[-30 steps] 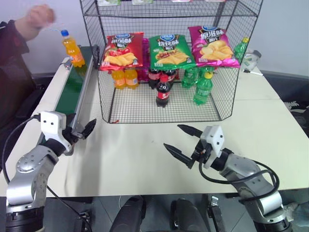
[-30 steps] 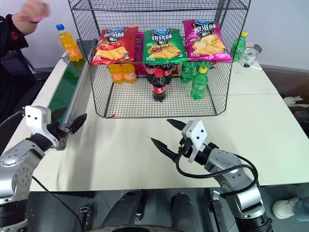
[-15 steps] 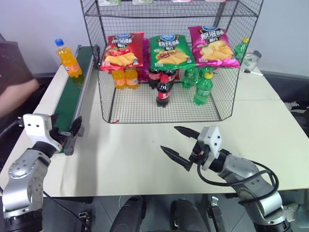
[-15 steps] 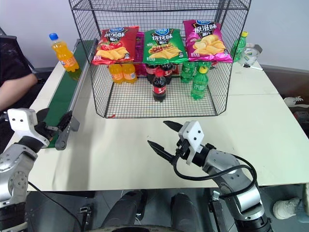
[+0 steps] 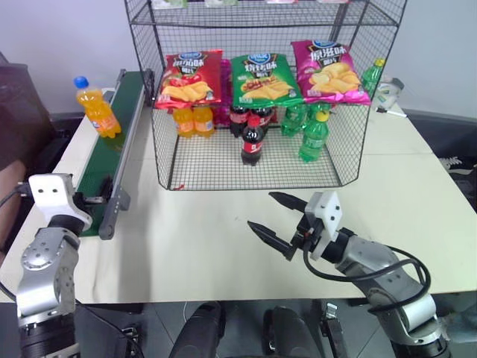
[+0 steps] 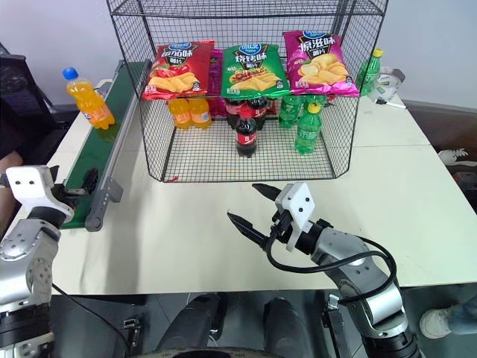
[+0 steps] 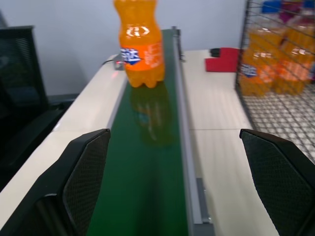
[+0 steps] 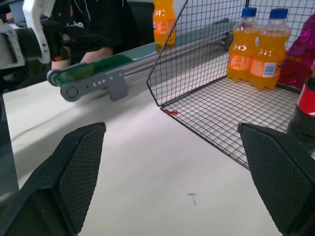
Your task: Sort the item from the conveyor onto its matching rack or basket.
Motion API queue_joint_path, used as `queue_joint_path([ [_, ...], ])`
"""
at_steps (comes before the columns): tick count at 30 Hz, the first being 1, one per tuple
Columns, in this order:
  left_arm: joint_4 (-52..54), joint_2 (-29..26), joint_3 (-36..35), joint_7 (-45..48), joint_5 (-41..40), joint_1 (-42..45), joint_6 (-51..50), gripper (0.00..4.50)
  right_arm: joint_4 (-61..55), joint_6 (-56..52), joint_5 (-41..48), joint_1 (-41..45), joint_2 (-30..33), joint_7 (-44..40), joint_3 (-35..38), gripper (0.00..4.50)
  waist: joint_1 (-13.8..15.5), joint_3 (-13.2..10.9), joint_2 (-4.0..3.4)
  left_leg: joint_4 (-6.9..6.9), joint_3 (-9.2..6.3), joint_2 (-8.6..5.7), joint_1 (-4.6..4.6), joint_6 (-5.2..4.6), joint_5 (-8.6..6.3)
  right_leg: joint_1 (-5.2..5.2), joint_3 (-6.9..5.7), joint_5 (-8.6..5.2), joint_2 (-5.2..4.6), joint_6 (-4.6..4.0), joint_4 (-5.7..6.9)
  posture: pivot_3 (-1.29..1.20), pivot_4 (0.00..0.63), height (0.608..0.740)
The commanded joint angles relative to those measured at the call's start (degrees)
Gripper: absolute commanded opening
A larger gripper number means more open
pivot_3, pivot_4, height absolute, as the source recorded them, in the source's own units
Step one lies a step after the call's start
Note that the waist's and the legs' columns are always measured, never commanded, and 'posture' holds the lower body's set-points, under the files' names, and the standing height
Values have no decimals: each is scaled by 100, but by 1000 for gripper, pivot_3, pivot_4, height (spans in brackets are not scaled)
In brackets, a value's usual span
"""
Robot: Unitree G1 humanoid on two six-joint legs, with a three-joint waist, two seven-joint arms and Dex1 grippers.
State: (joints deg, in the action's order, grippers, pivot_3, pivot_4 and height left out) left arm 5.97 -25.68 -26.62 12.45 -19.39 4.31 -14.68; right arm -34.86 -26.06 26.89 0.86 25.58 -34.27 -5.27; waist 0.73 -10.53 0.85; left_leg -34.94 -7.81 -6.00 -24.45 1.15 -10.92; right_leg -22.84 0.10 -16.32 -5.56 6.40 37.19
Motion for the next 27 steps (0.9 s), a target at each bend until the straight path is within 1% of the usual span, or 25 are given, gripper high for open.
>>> queue_joint_path([
  [1, 25, -59, -185, -123, 97, 59, 200, 4411, -106, 15, 109, 130, -45, -8, 15, 4500, -1, 0, 0, 0, 0, 0, 0, -1, 1, 0, 0, 0, 0, 1, 0, 0, 150, 740],
  [13, -139, -61, -336, -280, 23, 91, 406, 4411, 3, 20, 22, 314, -145, 108, -151, 4500, -1, 0, 0, 0, 0, 0, 0, -8, 5, -1, -1, 1, 0, 1, 0, 0, 150, 740],
  [27, -272, -84, -475, -373, 64, 126, 692, 4411, 42, 69, 57, 291, -183, 84, -169, 4500, -2, 1, 1, 0, 0, 0, 0, -9, 5, -1, -1, 1, 0, 2, 0, 0, 150, 740],
])
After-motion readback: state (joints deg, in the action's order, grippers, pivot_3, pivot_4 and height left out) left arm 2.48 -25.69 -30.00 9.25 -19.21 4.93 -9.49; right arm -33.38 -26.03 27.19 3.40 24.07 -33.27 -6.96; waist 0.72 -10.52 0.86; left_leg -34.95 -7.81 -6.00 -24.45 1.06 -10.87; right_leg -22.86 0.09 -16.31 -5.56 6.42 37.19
